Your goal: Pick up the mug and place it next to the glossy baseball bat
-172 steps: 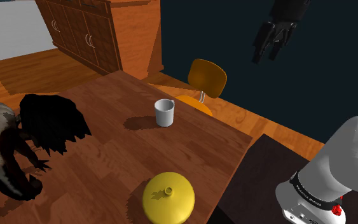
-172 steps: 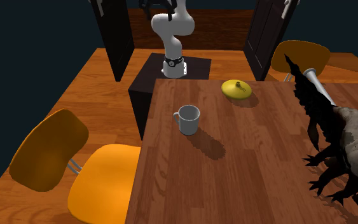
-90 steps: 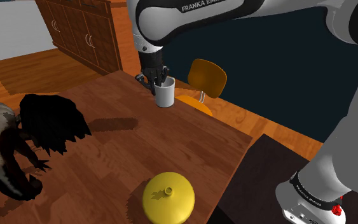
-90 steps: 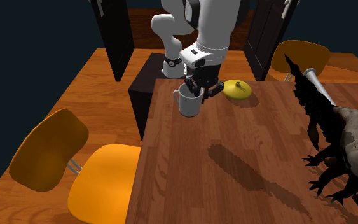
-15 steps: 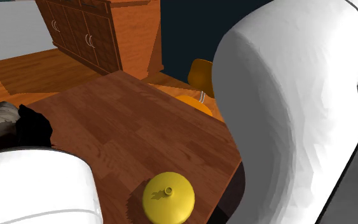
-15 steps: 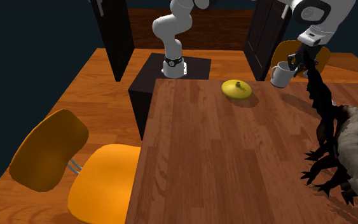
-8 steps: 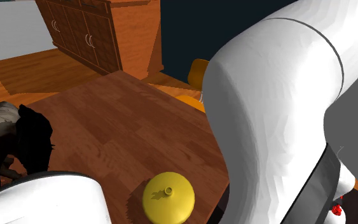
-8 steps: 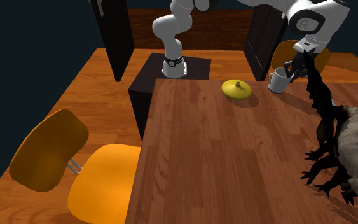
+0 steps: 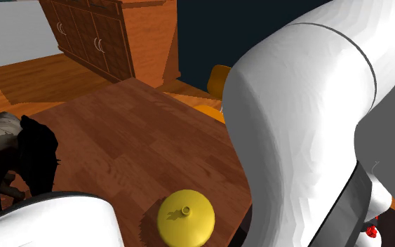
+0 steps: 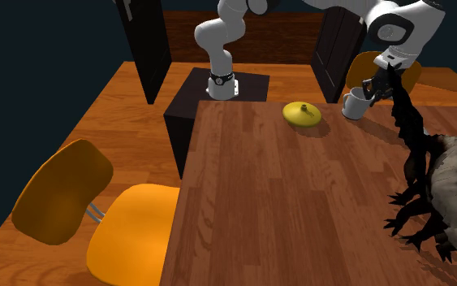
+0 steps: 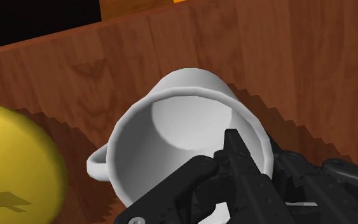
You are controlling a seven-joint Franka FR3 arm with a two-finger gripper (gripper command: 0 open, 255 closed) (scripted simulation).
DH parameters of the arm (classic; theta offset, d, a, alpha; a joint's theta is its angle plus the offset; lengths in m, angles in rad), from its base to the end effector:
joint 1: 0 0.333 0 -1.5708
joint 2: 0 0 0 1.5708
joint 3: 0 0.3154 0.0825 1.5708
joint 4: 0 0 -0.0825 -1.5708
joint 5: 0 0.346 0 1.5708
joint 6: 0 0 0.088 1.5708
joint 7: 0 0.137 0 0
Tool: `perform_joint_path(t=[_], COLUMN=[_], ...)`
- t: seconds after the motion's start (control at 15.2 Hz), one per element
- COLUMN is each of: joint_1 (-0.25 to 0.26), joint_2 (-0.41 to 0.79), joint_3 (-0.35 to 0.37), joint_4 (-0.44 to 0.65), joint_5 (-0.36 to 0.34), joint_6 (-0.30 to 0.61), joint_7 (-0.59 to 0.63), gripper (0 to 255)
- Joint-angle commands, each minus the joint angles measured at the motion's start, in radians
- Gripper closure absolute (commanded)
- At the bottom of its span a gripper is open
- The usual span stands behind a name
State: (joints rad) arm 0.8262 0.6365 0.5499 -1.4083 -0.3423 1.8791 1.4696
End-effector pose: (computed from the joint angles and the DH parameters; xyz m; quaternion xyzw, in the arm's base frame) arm 0.2277 0.6275 0.3462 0.9990 -0.0272 -0.0039 0.0351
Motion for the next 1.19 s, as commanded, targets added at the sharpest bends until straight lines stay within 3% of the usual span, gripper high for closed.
perform_joint_path(t=[0.0, 0.33, 0.59, 1.12], joint_1=[0.000, 0.000, 0.015, 0.015], joint_2=[0.000, 0.000, -0.018, -0.018], joint_3=[0.000, 0.000, 0.009, 0.009], joint_4=[0.000, 0.000, 0.104, 0.104], joint_5=[0.000, 0.000, 0.015, 0.015], joint_6=[0.000, 0.000, -0.116, -0.116], joint_7=[0.000, 0.000, -0.015, -0.015], gripper=[0, 0, 0, 0])
